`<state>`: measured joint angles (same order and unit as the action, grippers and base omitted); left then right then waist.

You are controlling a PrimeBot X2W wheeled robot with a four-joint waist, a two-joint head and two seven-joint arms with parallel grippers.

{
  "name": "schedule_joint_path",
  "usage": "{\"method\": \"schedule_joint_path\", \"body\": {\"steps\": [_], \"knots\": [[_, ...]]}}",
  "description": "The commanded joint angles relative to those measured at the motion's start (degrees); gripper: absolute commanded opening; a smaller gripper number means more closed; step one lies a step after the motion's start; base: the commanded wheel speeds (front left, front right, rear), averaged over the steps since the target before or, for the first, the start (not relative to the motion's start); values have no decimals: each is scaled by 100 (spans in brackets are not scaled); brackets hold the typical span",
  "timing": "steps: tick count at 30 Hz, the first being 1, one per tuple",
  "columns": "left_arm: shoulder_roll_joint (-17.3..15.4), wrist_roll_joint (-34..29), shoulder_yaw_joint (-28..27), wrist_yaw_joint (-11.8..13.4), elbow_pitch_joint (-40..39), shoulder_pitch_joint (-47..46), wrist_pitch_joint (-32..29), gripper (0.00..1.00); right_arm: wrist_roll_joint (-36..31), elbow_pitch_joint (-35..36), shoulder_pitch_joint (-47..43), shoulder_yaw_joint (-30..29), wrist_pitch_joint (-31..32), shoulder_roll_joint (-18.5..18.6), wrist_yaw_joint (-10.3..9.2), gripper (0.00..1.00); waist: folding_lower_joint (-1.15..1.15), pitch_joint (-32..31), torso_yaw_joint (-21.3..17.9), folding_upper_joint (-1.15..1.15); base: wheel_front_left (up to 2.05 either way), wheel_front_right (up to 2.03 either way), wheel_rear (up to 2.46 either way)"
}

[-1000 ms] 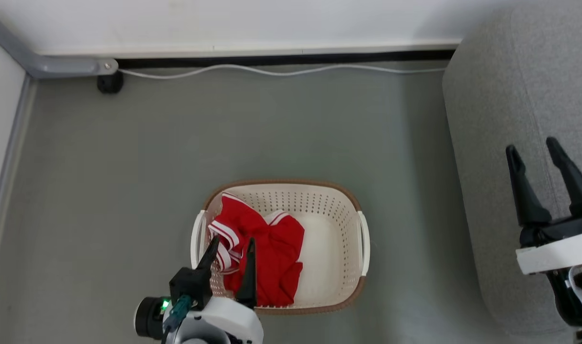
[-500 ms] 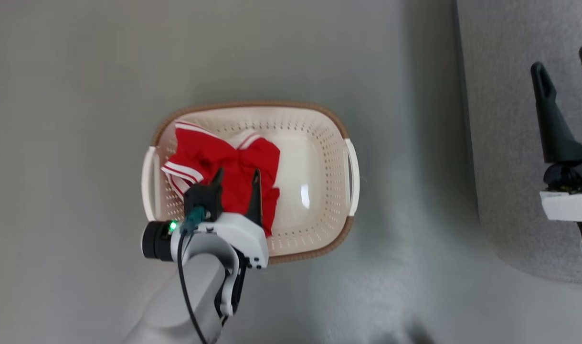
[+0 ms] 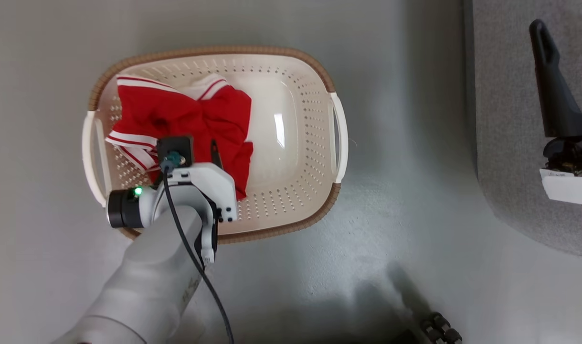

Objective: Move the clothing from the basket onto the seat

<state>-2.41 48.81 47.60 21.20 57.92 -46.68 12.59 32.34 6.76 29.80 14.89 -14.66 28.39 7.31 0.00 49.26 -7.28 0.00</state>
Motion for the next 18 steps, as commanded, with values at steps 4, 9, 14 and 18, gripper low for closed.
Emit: {"method": "schedule_joint_path", "body": {"steps": [4,9,14,18], "knots": [[-47,362,166,255,252,-289,-114,100,69,220,-84,41,-34,139,18,100,0,283,-102,0,0,0,0],[-47,661,377,543,583,-529,-313,100,77,290,-79,16,-34,119,18,100,0,422,-127,0,0,0,0],[-47,858,557,770,715,-728,-385,100,107,362,-57,4,-34,95,18,100,0,550,-170,0,0,0,0],[-47,1125,678,839,752,-841,-572,100,153,395,-30,5,-34,70,18,100,0,613,-224,0,0,0,0]]}}
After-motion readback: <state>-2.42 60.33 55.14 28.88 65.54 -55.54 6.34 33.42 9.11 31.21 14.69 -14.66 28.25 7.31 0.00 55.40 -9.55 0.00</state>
